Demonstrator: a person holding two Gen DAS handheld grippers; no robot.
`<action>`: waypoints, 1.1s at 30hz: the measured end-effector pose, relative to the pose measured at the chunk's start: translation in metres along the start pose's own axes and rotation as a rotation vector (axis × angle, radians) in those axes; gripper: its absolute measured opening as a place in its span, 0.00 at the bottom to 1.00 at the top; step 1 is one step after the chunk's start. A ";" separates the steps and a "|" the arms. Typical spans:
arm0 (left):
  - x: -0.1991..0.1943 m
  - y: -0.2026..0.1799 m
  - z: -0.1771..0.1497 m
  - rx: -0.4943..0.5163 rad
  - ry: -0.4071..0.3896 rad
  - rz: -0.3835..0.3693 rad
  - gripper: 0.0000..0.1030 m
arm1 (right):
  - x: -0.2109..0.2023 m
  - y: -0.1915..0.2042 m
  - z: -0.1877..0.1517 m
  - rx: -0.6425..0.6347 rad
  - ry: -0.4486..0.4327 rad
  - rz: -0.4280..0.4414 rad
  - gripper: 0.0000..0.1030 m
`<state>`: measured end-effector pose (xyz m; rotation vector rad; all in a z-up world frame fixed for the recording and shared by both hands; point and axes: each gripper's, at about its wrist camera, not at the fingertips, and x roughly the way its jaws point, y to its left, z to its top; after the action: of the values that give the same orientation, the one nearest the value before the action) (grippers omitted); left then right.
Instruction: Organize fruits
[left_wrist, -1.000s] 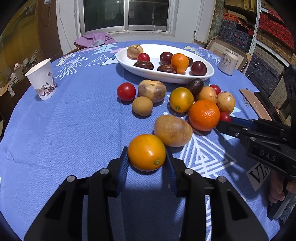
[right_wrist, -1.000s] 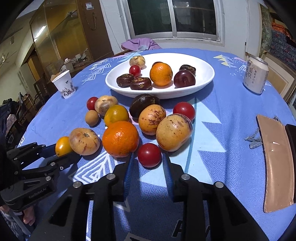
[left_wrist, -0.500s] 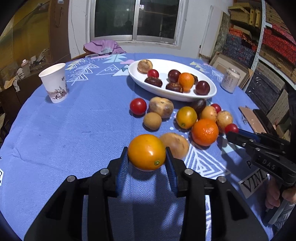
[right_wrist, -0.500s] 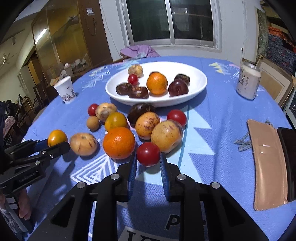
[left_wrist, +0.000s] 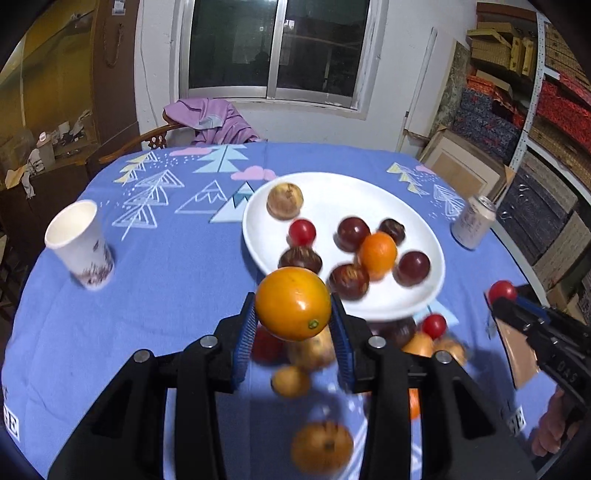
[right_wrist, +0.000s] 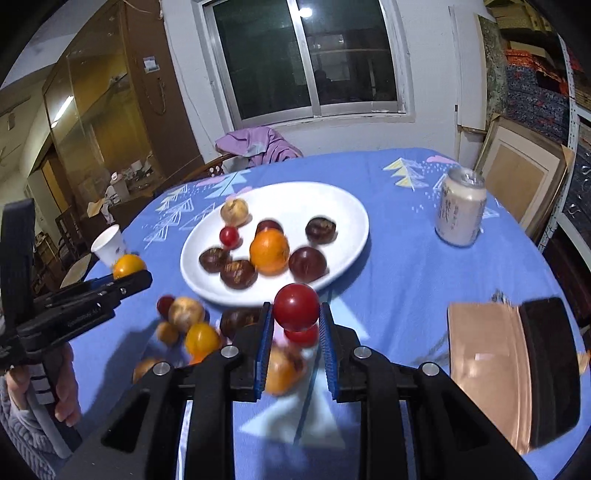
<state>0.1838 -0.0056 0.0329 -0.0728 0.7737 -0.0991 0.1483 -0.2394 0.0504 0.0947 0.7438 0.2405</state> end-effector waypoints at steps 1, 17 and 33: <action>0.005 0.001 0.007 -0.006 -0.003 0.005 0.37 | 0.006 -0.001 0.009 0.008 0.000 0.000 0.25; 0.096 0.025 0.061 -0.076 0.065 -0.015 0.37 | 0.118 -0.030 0.053 0.151 0.148 -0.010 0.25; 0.078 0.030 0.057 -0.055 0.024 -0.039 0.58 | 0.085 -0.020 0.061 0.124 0.070 0.008 0.55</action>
<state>0.2812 0.0163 0.0160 -0.1394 0.7991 -0.1159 0.2534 -0.2378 0.0359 0.2076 0.8283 0.2058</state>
